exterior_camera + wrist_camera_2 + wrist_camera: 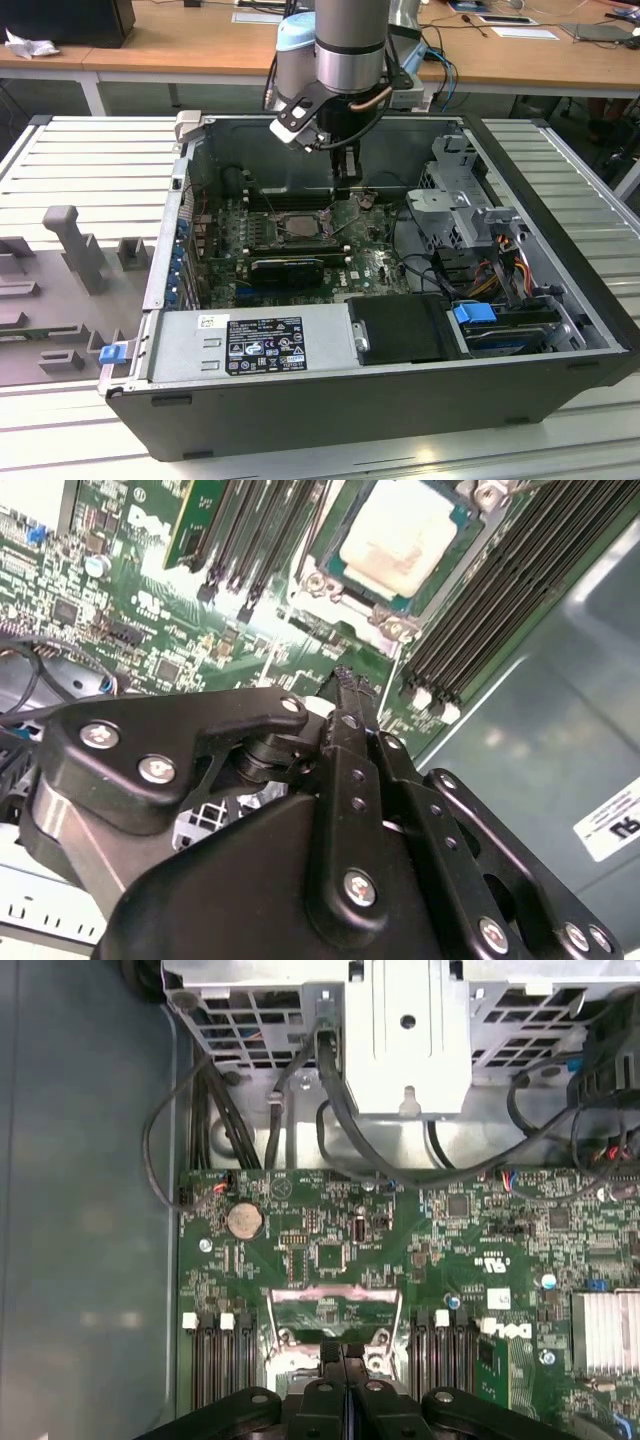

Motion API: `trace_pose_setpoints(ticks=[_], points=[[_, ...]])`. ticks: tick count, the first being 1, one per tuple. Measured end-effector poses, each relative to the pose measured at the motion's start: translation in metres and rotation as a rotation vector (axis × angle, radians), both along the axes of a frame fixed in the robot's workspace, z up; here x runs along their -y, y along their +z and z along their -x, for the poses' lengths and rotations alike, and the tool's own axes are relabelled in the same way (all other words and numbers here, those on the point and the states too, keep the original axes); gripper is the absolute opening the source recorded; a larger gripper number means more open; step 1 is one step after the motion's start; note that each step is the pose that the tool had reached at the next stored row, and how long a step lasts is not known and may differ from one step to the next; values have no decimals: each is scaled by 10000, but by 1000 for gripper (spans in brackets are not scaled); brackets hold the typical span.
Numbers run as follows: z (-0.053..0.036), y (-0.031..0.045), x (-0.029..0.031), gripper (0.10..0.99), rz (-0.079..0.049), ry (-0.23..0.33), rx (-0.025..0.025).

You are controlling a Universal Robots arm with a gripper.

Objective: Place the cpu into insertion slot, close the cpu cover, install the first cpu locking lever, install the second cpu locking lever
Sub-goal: 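Close the cpu cover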

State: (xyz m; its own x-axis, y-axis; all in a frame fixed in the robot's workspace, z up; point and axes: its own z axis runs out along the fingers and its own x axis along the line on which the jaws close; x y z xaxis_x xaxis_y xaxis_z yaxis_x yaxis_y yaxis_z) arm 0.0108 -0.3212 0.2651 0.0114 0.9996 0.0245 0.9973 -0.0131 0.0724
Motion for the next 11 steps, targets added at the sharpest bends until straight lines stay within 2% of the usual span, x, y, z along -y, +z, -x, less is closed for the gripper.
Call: trace_pose_setpoints(ticks=[11], points=[[-257, -1, -6, 106, -2, 1, -93]])
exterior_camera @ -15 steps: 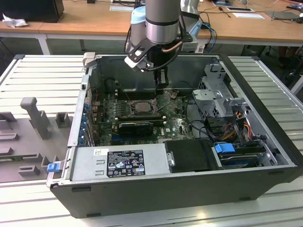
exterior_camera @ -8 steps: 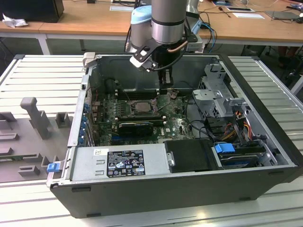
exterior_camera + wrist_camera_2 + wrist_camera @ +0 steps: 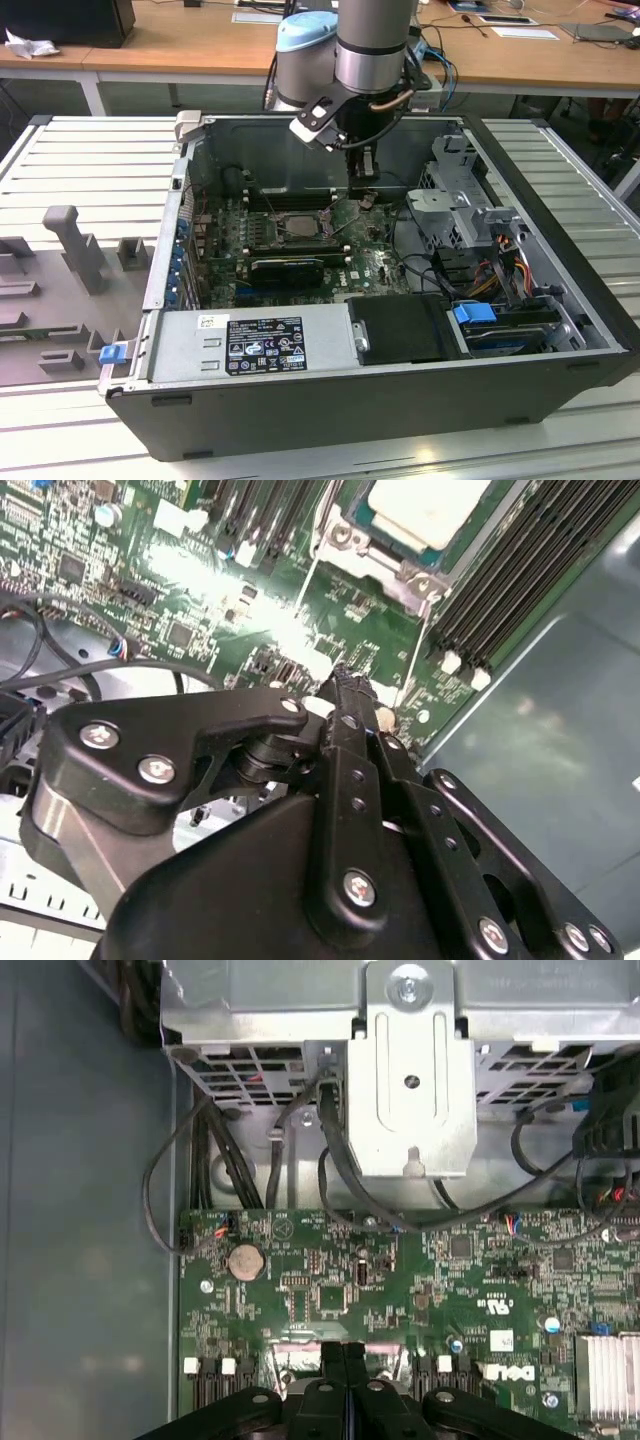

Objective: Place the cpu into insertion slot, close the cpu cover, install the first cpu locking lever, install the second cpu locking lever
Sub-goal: 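Close the cpu cover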

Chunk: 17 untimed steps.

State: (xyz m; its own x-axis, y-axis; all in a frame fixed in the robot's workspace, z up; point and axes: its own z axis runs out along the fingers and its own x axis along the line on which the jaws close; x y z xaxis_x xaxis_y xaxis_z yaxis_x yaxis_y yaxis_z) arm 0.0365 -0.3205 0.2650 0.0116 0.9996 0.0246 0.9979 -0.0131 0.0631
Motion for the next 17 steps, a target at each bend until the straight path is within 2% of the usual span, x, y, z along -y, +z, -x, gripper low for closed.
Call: trace_pose_setpoints(ticks=[3, 9, 17], points=[[-100, 0, 0, 106, 1, 0, -39], [-150, -9, 1, 106, 1, -1, -41], [-238, -143, 1, 106, 1, -1, -40]])
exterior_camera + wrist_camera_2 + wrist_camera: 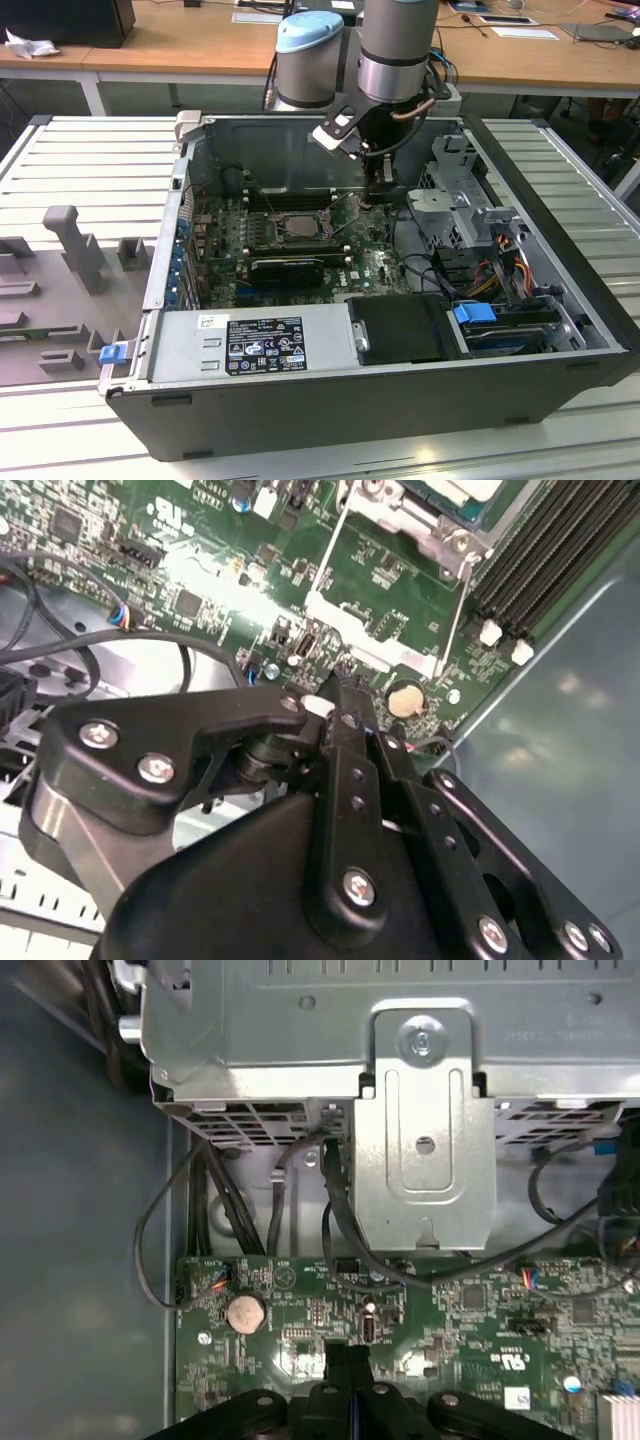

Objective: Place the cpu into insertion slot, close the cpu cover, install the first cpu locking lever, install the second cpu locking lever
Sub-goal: 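Close the cpu cover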

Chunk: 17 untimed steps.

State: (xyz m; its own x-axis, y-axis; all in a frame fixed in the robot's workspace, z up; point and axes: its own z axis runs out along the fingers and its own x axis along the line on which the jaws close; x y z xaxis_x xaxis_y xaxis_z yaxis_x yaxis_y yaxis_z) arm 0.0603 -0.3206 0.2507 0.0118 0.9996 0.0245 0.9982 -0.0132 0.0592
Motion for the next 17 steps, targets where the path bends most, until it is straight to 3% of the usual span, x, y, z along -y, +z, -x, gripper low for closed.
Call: trace_pose_setpoints(ticks=[1, 2, 4, 5, 8, 17], points=[[0, -19, 0, 106, 0, 0, -4], [-1, -32, 0, 106, 1, 4, -159], [-1, -33, 0, 106, -8, 3, -365], [2, -33, -1, 106, -14, 2, -426], [50, -33, 0, 106, -17, 3, -429], [83, -33, 0, 106, -20, 3, -429]])
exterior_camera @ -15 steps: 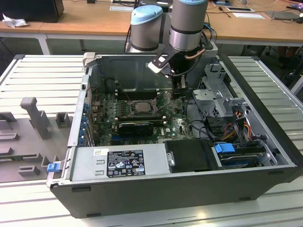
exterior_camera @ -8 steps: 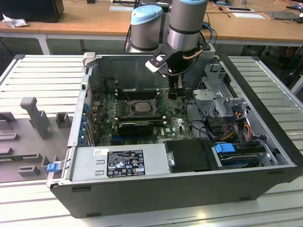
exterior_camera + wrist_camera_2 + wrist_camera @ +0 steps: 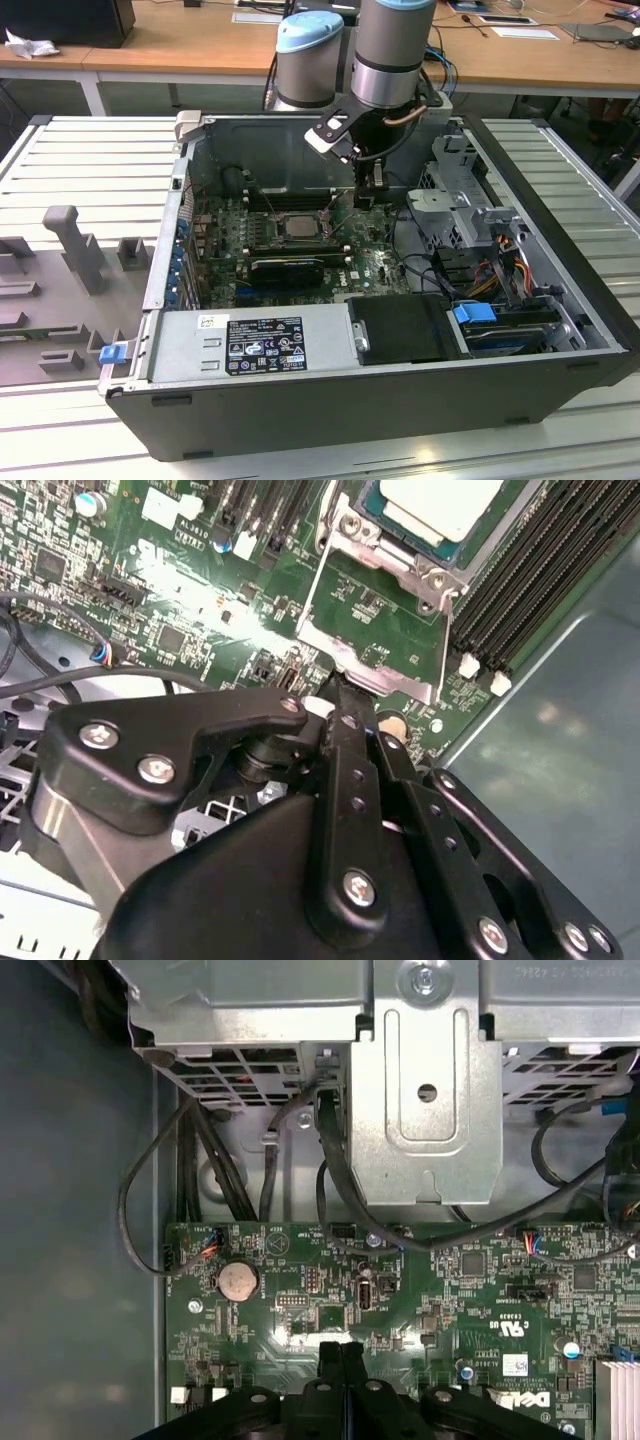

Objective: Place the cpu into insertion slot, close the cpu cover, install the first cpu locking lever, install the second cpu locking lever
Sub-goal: 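Close the cpu cover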

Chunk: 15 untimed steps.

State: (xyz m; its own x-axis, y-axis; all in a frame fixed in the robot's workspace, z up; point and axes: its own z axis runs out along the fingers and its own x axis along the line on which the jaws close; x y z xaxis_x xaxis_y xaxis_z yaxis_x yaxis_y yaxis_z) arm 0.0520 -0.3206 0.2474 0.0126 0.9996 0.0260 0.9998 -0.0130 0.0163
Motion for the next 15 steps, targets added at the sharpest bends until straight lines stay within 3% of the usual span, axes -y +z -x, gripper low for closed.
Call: trace_pose_setpoints(ticks=[15], points=[[66, 0, 0, 106, 1, 0, 0]])
